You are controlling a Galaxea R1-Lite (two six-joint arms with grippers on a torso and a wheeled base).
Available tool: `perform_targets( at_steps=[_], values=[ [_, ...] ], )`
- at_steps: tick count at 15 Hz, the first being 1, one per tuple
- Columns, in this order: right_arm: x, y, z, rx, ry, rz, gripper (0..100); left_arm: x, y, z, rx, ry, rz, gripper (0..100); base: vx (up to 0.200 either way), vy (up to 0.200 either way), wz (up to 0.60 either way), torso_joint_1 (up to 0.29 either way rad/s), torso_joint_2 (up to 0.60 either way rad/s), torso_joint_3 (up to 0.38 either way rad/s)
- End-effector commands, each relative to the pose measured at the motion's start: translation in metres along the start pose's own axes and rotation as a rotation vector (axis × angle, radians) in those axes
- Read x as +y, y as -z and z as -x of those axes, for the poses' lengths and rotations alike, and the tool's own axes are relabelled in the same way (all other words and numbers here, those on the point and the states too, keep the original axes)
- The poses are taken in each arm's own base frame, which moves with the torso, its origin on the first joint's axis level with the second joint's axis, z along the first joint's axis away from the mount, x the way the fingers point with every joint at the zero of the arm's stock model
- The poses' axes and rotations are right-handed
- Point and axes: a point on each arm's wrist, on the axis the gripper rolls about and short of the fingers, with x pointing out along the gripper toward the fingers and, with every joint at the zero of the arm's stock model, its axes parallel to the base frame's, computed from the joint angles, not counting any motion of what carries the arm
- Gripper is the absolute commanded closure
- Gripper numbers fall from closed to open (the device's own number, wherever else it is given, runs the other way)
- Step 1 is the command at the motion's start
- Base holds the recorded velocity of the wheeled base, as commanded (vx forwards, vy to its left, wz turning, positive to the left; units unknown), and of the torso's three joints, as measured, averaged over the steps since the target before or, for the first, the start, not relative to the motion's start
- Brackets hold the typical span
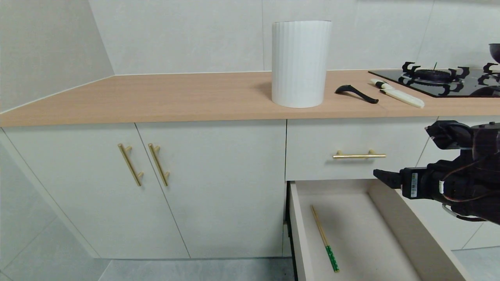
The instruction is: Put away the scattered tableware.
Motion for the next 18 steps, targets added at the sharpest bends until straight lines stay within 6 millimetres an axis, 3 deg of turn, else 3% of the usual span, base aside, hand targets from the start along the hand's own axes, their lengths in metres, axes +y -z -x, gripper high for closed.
perform_targets(
  at_steps=[1, 18],
  values=[
    [-0.0004, -0.0011, 0.0019, -0.008, 0.002, -0.002, 0, 0.0000, 0.0000, 0.0000, 0.000, 0.000, 0.000, 0, 0.000, 0.000, 0.00, 0.076, -0.32, -0.227],
    [0.0000, 0.0005, -0.0005, 0.001, 0.001, 0.002, 0, 0.0000, 0.0000, 0.0000, 0.000, 0.000, 0.000, 0, 0.000, 0.000, 0.00, 0.176, -0.45, -0.285]
  ],
)
